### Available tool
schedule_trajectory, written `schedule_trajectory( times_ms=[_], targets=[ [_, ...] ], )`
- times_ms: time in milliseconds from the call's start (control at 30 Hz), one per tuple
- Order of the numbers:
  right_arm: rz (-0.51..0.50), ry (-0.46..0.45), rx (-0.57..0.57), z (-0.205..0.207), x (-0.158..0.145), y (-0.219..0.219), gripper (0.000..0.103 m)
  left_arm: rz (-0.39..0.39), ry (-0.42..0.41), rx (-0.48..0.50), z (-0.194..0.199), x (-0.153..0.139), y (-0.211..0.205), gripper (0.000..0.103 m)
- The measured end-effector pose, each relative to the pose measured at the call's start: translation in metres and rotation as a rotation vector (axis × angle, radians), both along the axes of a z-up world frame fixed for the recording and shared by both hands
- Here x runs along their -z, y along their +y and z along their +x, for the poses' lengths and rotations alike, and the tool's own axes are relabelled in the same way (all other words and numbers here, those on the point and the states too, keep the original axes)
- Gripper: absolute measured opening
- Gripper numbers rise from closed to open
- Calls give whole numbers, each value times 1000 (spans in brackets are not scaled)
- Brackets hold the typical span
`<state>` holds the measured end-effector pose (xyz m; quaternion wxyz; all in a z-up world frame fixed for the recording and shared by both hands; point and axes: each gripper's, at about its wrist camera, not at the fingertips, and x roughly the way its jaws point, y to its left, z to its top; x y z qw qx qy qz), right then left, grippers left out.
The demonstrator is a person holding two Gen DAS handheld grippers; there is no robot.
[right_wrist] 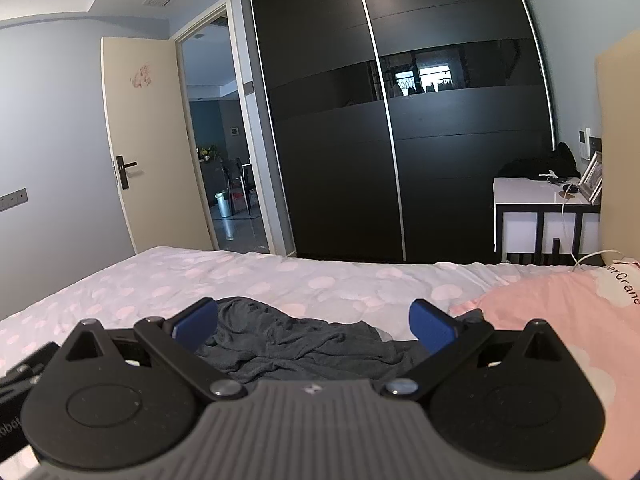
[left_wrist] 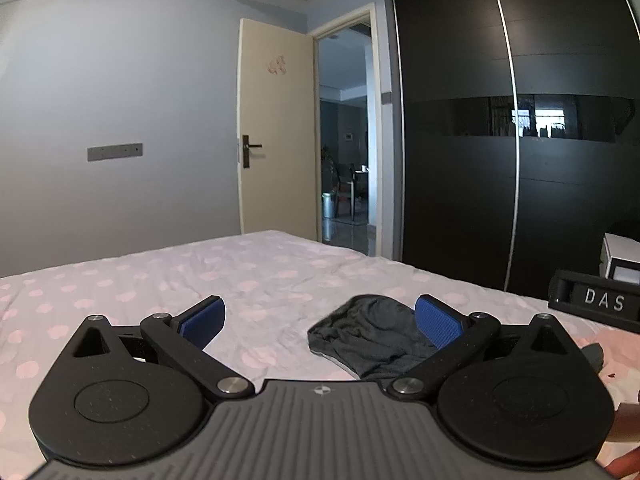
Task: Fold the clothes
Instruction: 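Move both grippers toward the dark grey garment on the bed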
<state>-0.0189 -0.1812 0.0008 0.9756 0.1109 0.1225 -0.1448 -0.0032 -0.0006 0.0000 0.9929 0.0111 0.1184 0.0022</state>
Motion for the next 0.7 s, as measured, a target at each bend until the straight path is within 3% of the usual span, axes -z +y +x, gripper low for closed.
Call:
schedule_trajectory(
  times_ms=[167, 267, 700],
  targets=[
    [41, -9, -10, 0, 1, 1, 103, -25, -63, -2, -7, 0, -1, 103],
    [51, -17, -16, -2, 1, 2, 103, -47, -54, 8, -5, -4, 3, 103],
    [13, 4, -57, -5, -3, -2, 102, 17, -59, 50, -7, 2, -14, 103]
  ],
)
